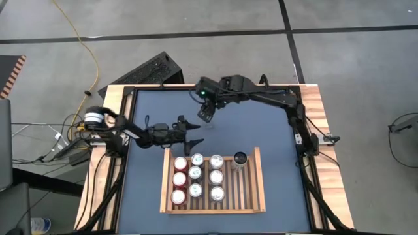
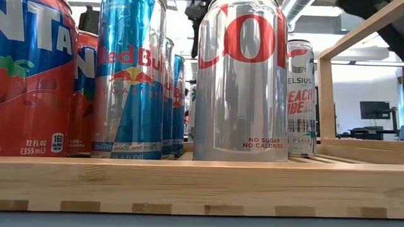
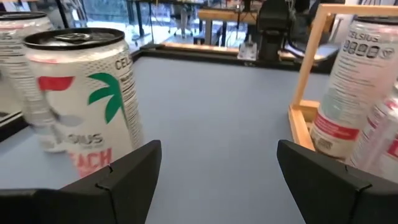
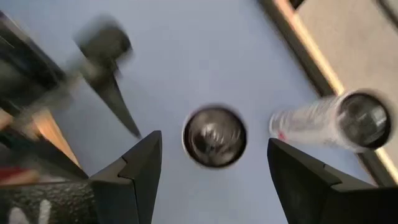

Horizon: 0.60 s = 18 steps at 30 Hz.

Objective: Place canned beverage on shelf
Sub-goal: Put the white-pink soda can on the shelf aligned with the other white-pink soda can

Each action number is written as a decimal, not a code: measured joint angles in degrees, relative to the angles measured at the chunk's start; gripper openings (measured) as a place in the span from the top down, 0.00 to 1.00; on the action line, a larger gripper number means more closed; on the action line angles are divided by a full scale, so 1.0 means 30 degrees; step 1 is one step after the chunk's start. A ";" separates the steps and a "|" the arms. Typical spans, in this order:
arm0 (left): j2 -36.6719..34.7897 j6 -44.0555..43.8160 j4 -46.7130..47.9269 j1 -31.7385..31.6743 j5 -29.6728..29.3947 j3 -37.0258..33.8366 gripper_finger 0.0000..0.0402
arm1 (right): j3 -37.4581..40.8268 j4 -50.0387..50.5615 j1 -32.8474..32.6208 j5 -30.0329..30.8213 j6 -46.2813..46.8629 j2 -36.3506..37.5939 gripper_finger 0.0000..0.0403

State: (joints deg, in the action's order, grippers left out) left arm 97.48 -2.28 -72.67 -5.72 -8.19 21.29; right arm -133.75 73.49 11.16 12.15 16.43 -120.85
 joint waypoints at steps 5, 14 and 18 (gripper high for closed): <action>-0.4052 -0.0065 0.5325 0.0126 0.0087 -0.0501 0.24 | 0.0036 -0.0085 0.0425 -0.0427 -0.0138 -0.0952 0.35; -1.0738 -0.0073 1.2867 0.0828 -0.0026 -0.0549 0.24 | 0.0051 0.0213 0.0874 -0.1124 0.0140 -0.2529 0.35; -1.2338 -0.0086 1.4144 0.1189 -0.0550 -0.0505 0.24 | 0.0036 -0.0108 0.0803 -0.1092 0.0039 -0.2552 0.35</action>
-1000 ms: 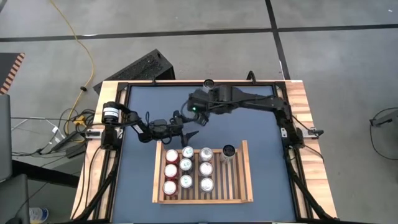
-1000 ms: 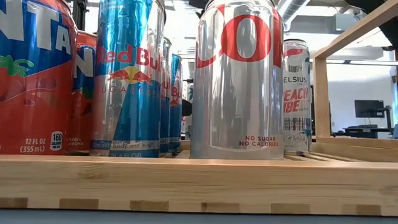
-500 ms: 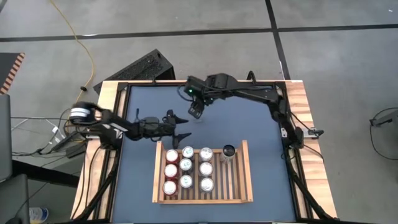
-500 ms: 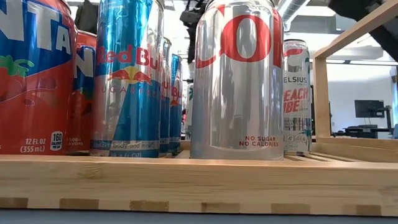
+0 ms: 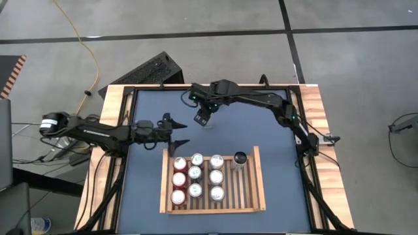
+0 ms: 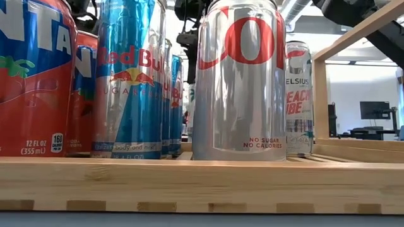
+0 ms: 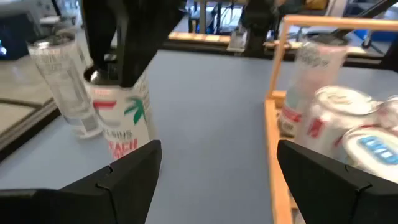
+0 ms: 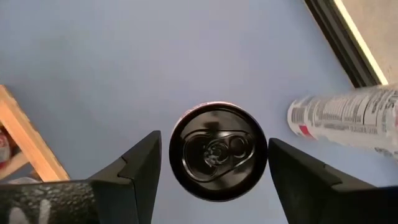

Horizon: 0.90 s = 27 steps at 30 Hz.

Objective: Place canned beverage on shelf
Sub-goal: Put the white-pink soda can on the shelf aligned with the other white-pink soda can

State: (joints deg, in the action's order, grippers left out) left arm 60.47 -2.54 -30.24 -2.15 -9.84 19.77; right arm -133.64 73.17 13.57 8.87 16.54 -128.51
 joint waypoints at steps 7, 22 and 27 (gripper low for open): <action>-0.0620 0.0021 0.0681 0.0349 -0.0391 0.0000 0.24 | 0.0000 0.0348 0.0069 0.0018 0.0121 -0.0095 0.35; -0.0591 -0.0904 0.0875 0.0385 -0.0535 -0.0022 0.24 | 0.0000 0.1020 0.0062 0.0116 0.0034 -0.0095 0.47; -0.0637 -0.0886 0.0795 0.0385 -0.0522 -0.0022 0.24 | -0.0028 0.1111 0.0035 0.0743 -0.0681 -0.0050 0.66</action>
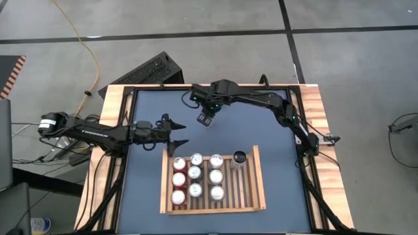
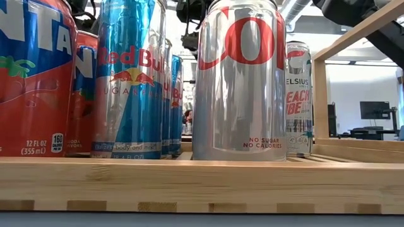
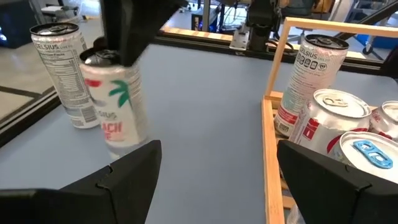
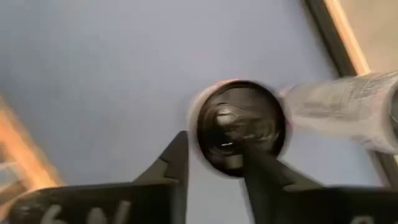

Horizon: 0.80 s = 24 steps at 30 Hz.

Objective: Place canned beverage on shelf
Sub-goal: Put the white-pink soda can on the shelf aligned with the other white-pink soda can

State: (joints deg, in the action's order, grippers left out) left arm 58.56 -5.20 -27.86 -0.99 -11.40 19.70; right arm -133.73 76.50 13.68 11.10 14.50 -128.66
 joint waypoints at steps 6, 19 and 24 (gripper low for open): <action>-0.0930 0.0505 0.0290 0.0015 0.0148 -0.0021 0.24 | 0.0021 0.0427 0.0033 -0.0154 -0.1341 -0.0016 0.84; -0.2198 0.0888 0.1020 0.0015 -0.0458 -0.0015 0.24 | -0.0373 0.1491 -0.0382 -0.1234 -0.1308 0.0159 0.64; -0.2198 0.1370 0.1018 0.0010 -0.0473 -0.0015 0.24 | -0.0380 0.1724 -0.0716 -0.0269 -0.0973 0.0153 0.38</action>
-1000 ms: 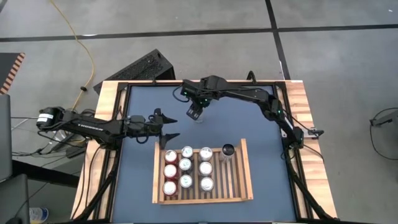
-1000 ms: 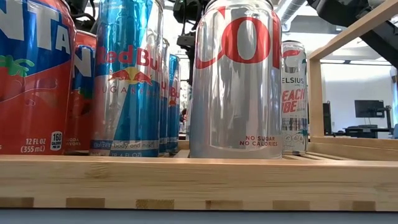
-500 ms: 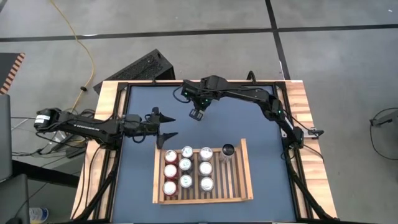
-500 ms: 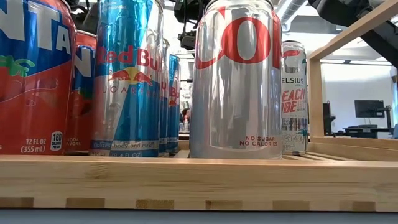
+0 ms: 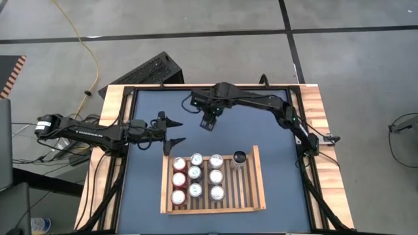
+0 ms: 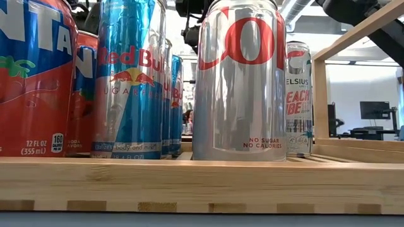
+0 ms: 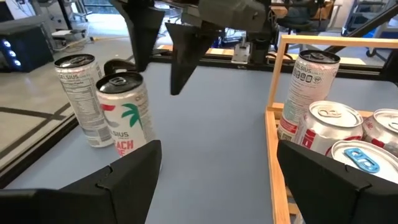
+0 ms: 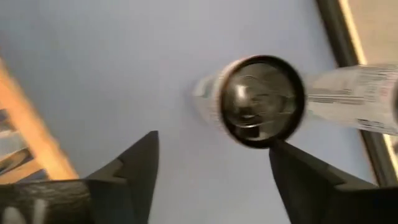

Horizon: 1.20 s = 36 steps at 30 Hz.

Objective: Place canned beverage on shelf
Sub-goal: Put the white-pink soda can on the shelf aligned with the other white-pink soda can

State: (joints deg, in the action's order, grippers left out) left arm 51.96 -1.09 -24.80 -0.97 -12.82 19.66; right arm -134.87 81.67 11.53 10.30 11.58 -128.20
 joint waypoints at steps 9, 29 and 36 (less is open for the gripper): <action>0.0000 -0.0014 0.0061 -0.0002 0.0000 0.0000 0.24 | -0.0022 0.0316 0.0076 0.2876 0.1796 0.0003 0.26; 0.0000 -0.0758 0.0489 -0.0010 0.0357 0.0015 0.24 | 0.0000 -0.1580 0.1175 0.0156 0.2635 -0.0023 0.26; 0.0000 -0.1083 0.0461 0.0027 0.0685 0.0015 0.24 | -0.0007 -0.0610 0.1716 -0.0266 0.3140 -0.0016 0.26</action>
State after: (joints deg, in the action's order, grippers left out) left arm 51.96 -4.34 -23.42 -0.89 -10.76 19.70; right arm -134.89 79.84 16.68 9.50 21.00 -128.25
